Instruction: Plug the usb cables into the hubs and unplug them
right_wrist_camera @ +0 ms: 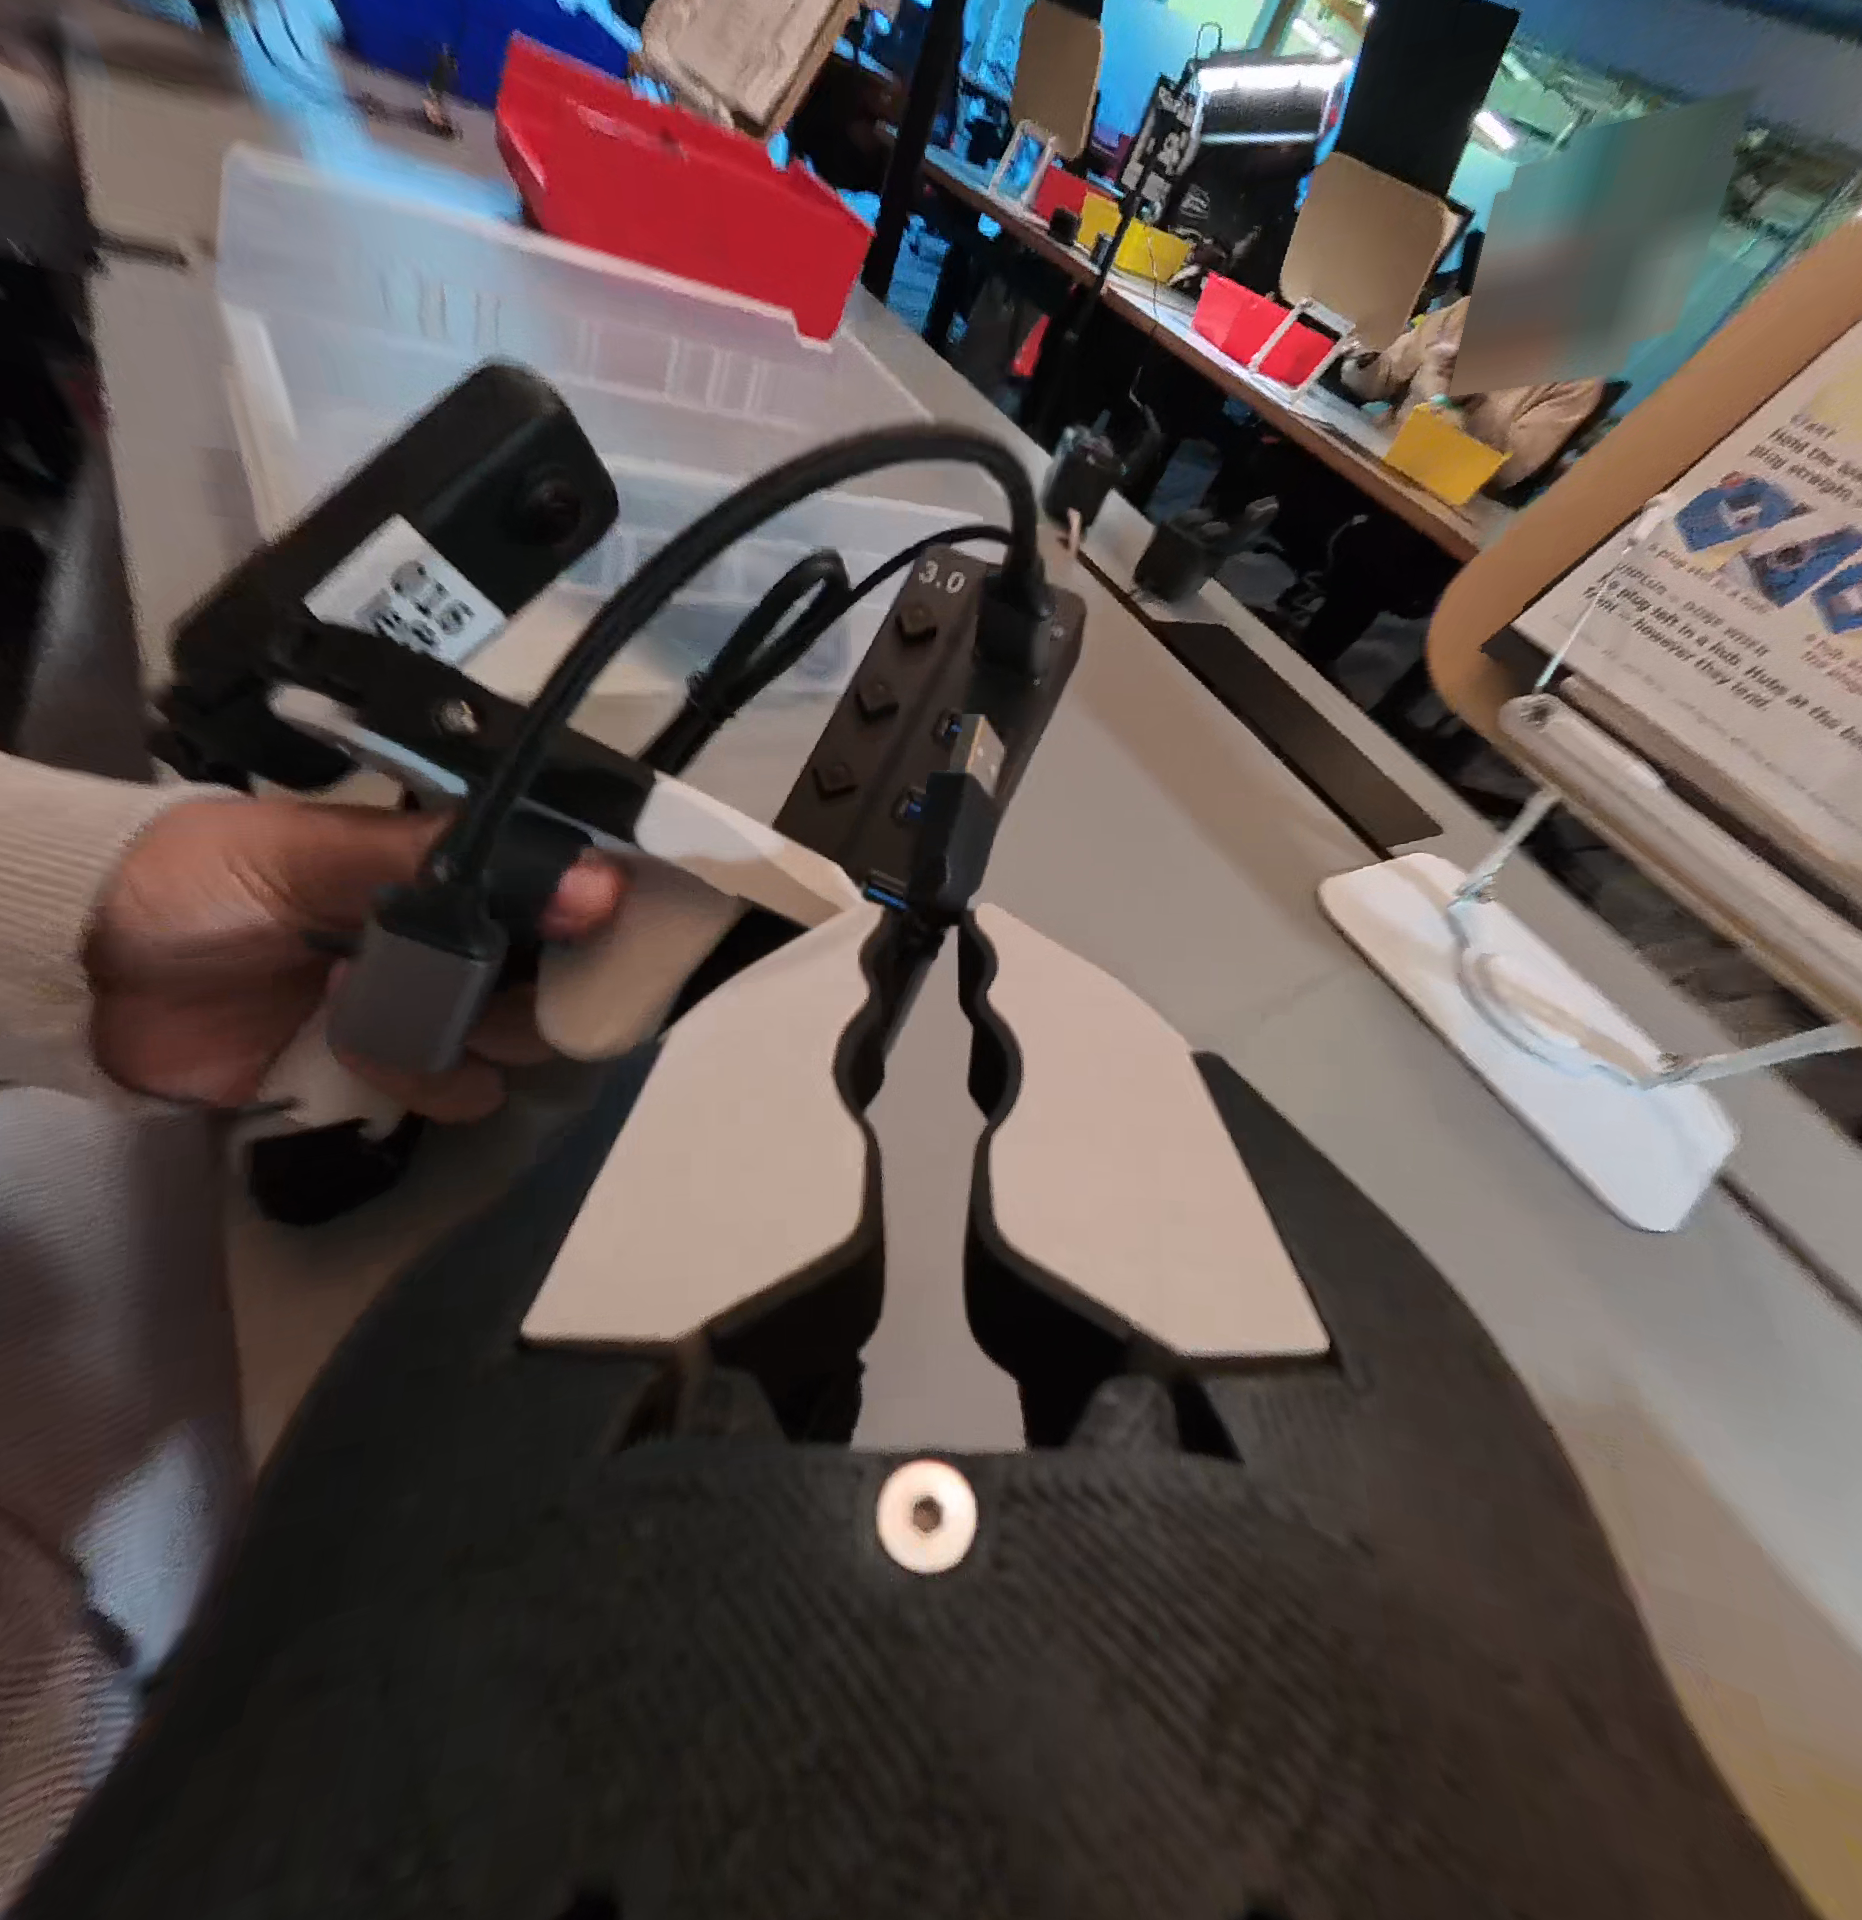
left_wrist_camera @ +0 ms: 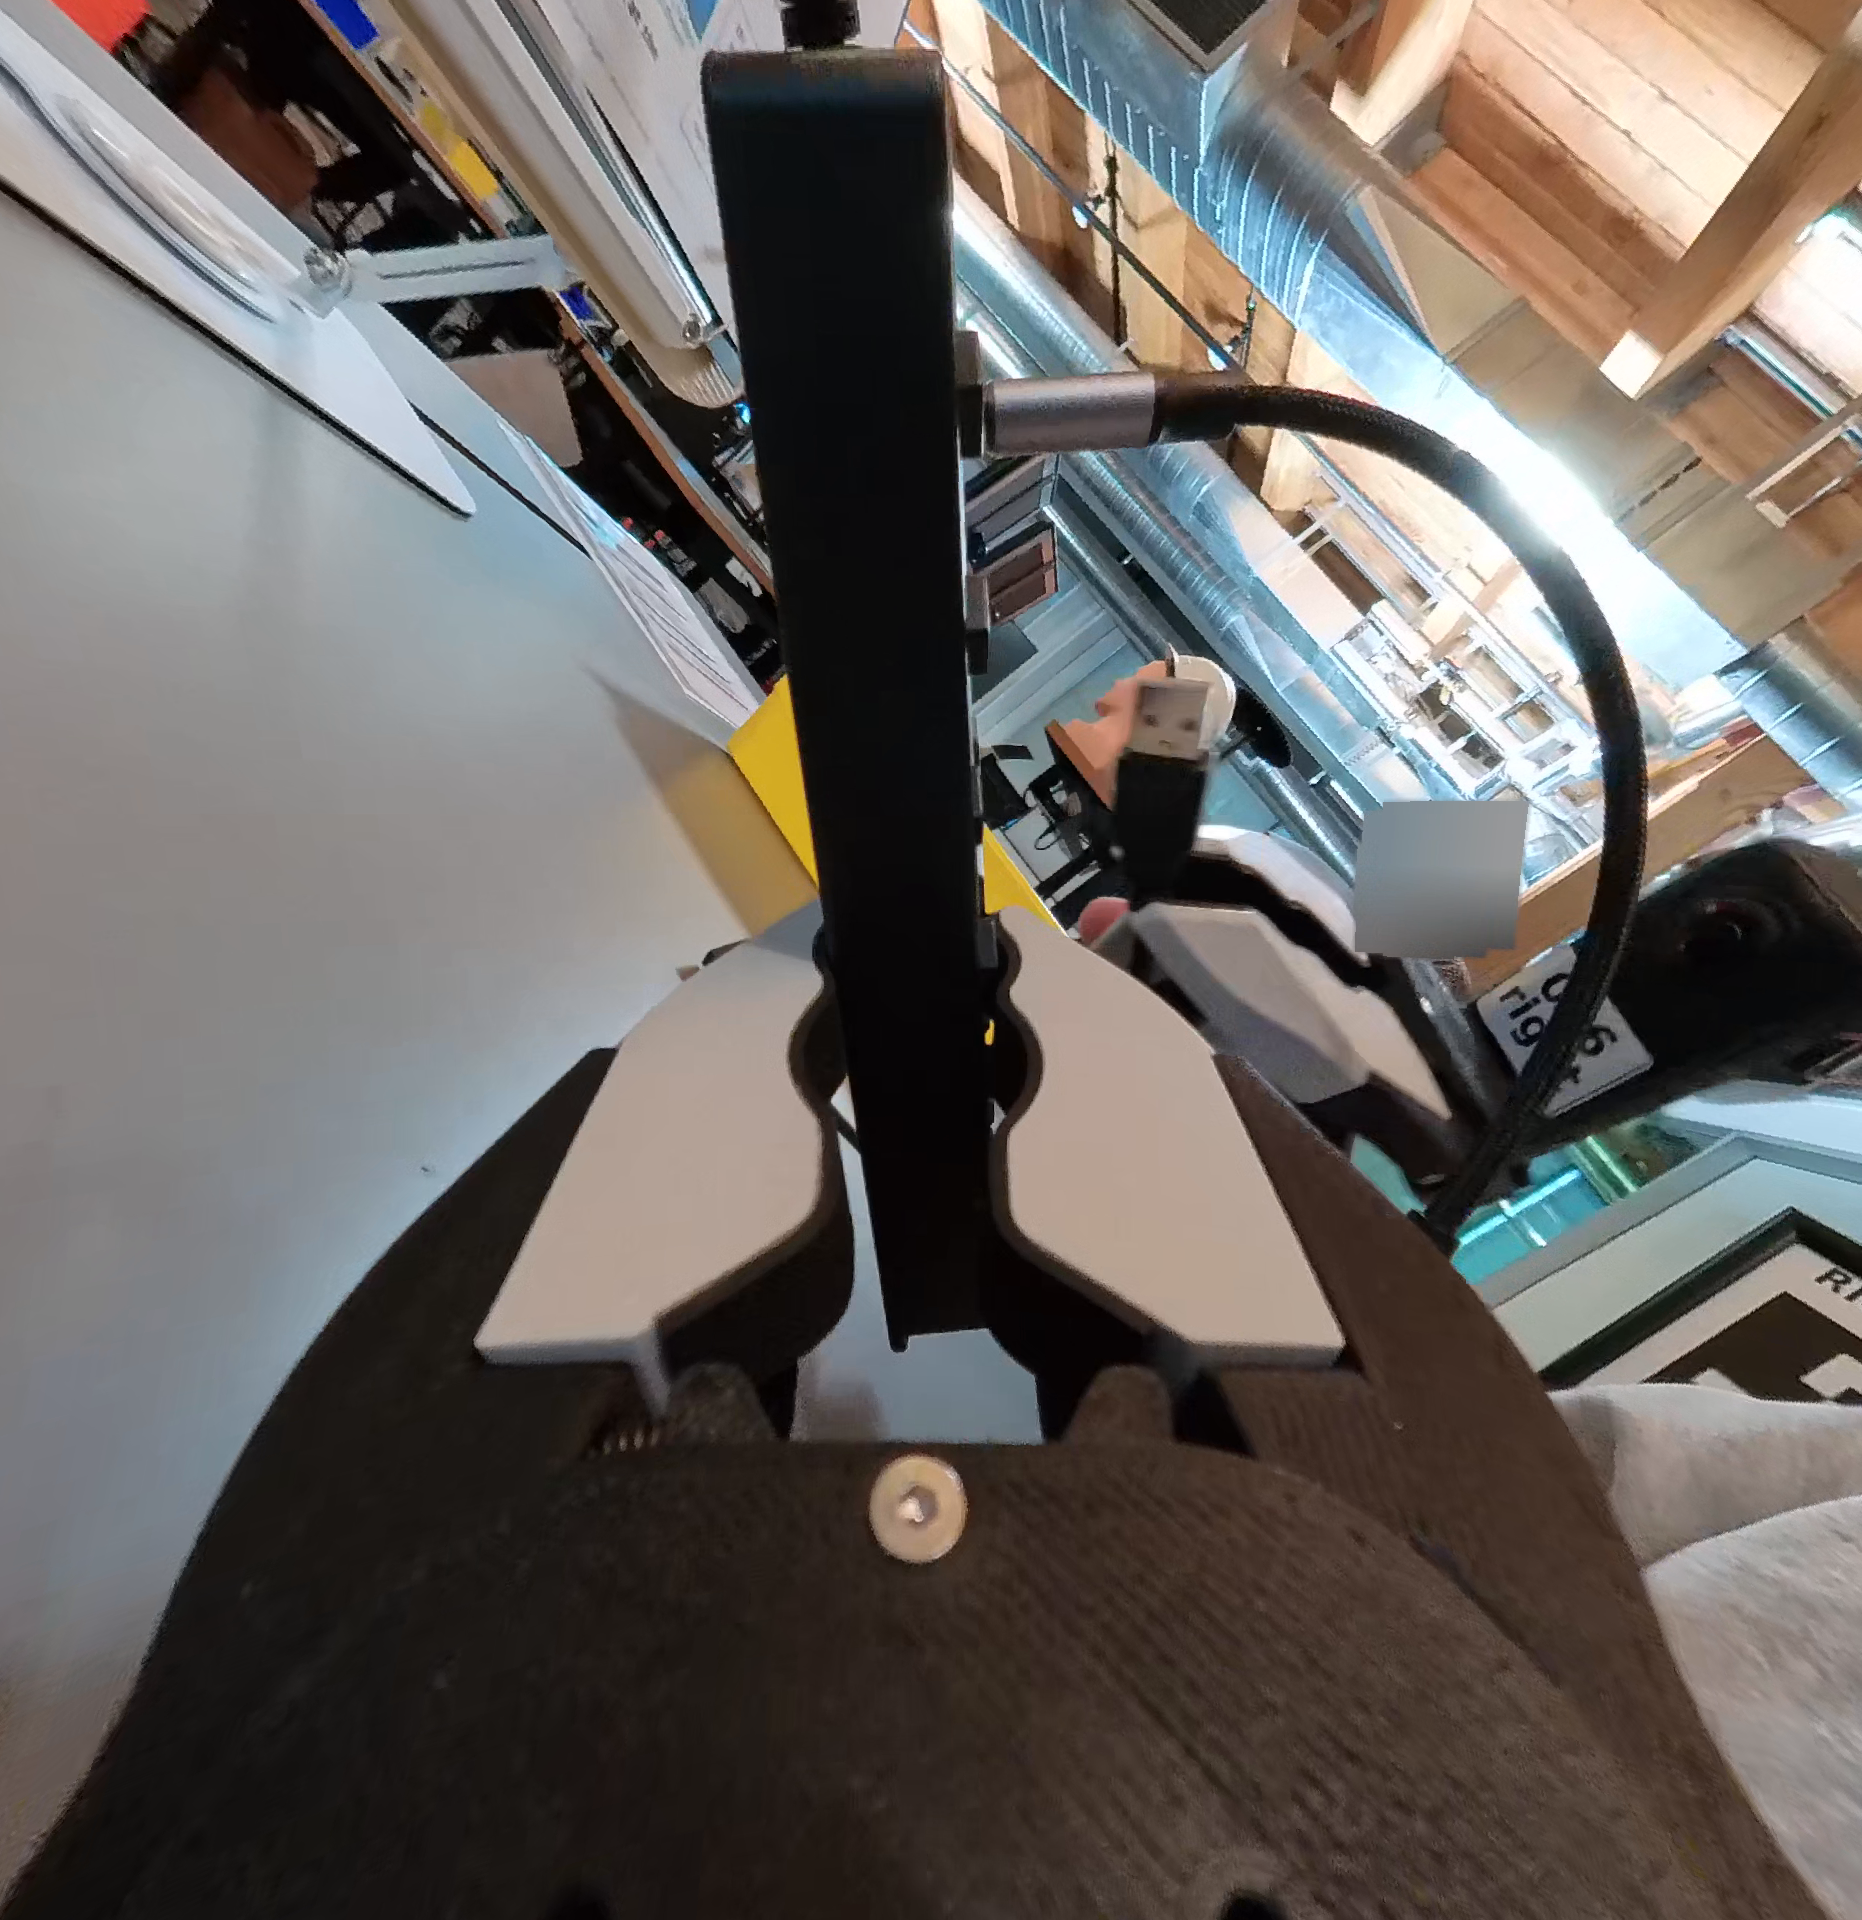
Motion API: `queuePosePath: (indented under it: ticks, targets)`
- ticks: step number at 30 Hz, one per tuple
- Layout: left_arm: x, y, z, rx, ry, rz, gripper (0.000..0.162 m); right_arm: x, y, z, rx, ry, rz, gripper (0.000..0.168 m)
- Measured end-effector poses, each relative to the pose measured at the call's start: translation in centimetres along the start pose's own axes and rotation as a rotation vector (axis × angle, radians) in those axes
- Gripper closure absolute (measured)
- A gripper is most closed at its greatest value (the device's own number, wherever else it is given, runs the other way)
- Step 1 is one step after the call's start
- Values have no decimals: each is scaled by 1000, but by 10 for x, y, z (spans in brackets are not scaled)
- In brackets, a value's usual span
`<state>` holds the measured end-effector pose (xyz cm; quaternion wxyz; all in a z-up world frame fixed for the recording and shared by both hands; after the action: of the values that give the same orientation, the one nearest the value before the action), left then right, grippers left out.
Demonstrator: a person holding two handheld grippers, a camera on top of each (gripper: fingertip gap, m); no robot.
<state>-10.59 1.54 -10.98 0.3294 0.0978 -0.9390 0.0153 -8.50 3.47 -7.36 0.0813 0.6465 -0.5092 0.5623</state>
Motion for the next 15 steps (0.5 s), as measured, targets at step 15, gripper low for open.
queuePosePath:
  ticks: [15]
  targets:
    - [18, -10, -9, 382, 599, -51, 139, 4, -18, 5, 994, 1132, -144, 160]
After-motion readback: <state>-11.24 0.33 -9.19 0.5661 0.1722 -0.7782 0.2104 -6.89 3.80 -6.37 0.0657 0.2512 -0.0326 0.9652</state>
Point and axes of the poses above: each gripper's, where its closed fingertips meet, y out along the fingers, x out of its top, z = x × y across the jaws, the point moved 1 cm from there along -y, back along the fingers, and after that the axes turned 14 degrees about z, right-handed, at the moved point
